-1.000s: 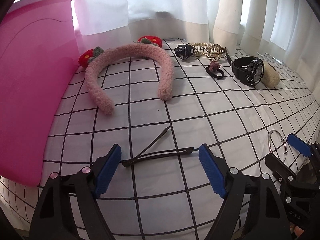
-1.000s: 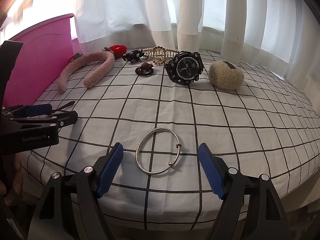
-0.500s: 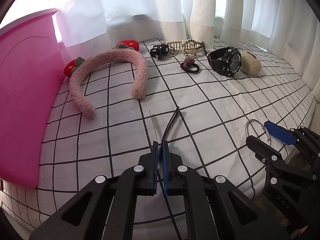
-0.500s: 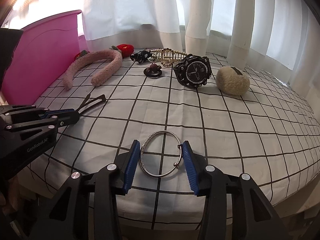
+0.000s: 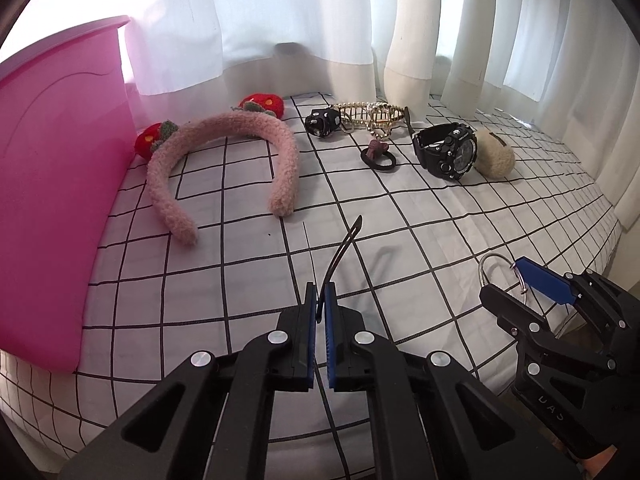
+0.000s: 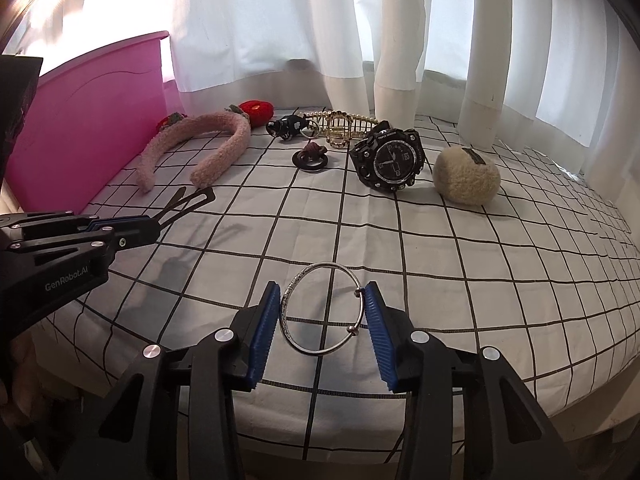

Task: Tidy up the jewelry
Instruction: 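Lift the hair clip and bangle and carry them over the pink tub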

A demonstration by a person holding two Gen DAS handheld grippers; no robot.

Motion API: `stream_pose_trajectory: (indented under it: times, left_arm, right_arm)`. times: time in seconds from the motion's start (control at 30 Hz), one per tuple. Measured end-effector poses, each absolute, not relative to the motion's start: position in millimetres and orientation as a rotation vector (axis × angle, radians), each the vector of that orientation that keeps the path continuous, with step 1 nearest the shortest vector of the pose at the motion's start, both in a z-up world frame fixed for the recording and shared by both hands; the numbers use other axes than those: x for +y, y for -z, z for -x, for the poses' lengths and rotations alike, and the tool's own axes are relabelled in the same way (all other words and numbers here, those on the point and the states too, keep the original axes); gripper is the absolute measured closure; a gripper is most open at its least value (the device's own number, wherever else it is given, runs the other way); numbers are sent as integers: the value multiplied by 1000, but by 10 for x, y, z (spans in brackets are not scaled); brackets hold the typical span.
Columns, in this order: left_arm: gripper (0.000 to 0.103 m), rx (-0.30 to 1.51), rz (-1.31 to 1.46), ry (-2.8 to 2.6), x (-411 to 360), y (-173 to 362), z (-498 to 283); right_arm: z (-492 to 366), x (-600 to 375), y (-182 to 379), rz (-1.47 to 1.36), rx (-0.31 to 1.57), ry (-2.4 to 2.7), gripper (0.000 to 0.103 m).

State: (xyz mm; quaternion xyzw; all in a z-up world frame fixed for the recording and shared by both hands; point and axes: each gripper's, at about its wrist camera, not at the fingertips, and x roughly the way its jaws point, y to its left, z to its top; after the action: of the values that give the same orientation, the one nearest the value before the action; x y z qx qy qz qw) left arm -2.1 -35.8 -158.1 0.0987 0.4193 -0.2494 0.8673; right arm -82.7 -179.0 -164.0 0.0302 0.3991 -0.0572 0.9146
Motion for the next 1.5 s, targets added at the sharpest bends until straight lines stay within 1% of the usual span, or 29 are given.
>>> stream_pose_trajectory:
  times: [0.2,0.37,0.77,1.03,1.13,1.27,1.4,1.5]
  left_arm:
    - [98,866,-186,508,-370,1368,57]
    - [98,849,-164,492,-383,1084,132]
    - [98,784,-31,340,-156,29,284]
    - [98,706,17,207,287,-507,76]
    - [98,672,43,169,523,-620,-80]
    - [98,660,41,99,836,-653,-349]
    - [98,697,48,40,1177,-608,-625]
    - [98,733,72,-8,1406,-545,-772]
  right_arm:
    - [816,-1822,1464,-58,808,97,61]
    - [803,-1865,1197,-51,788,63,61]
    - [637,-1873,242,5,697,-119,61]
    - [109,-1461,-350,43,604,-285,61]
    - [-152,-1192,-511,61,564,-333,61]
    - [-568,-816,-640,42,557,-411,61]
    - [-953,-465,-702,33,574,-477,61]
    - [-1214,-206,-639,49,625,-539,61]
